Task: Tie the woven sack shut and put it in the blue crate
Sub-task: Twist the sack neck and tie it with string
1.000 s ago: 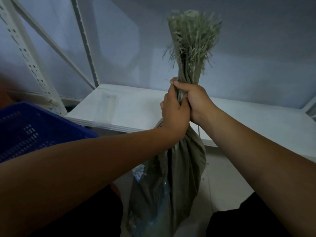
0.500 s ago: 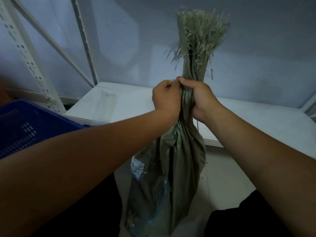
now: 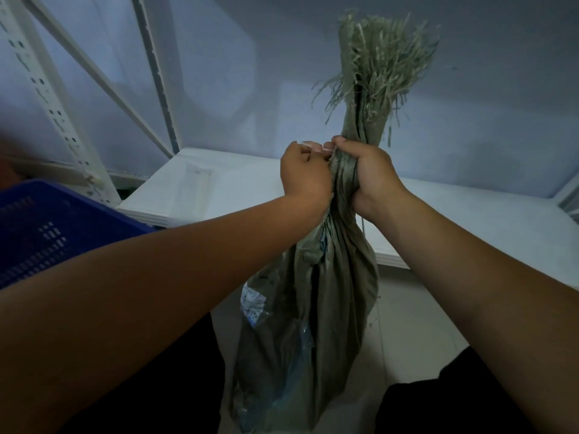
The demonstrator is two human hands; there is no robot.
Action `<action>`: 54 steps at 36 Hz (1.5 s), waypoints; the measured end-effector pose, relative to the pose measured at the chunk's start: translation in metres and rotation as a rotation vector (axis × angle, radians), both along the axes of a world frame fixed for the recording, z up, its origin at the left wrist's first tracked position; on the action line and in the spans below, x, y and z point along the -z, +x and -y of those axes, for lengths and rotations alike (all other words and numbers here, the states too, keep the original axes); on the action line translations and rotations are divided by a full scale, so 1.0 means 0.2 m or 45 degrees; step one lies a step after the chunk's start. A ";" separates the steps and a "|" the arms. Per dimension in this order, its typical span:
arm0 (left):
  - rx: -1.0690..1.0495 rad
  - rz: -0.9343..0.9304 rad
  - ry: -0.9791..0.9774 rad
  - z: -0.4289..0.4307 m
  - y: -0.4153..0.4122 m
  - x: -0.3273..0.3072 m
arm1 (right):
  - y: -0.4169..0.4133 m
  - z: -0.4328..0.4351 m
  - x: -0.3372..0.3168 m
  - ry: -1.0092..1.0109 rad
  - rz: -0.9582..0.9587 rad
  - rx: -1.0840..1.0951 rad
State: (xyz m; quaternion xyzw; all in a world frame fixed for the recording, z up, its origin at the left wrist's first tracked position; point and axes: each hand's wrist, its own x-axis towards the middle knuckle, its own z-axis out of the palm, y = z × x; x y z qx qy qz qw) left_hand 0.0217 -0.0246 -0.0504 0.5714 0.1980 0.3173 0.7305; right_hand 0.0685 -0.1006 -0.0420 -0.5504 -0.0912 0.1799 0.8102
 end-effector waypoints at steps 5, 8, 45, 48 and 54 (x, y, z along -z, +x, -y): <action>-0.011 -0.030 -0.003 0.01 0.01 0.02 | 0.00 0.00 0.00 -0.024 0.013 0.043; 0.001 -0.050 -0.035 0.02 0.01 0.03 | 0.00 -0.01 0.01 -0.037 0.021 0.042; 0.389 -0.104 0.312 0.11 0.04 0.12 | -0.10 0.02 -0.06 -0.484 -0.007 -0.032; 0.336 -0.094 0.128 0.11 0.04 0.09 | -0.11 0.00 -0.07 -0.477 -0.009 -0.038; 0.176 -0.156 -0.075 0.07 0.03 0.07 | -0.08 0.00 -0.07 -0.498 0.088 0.031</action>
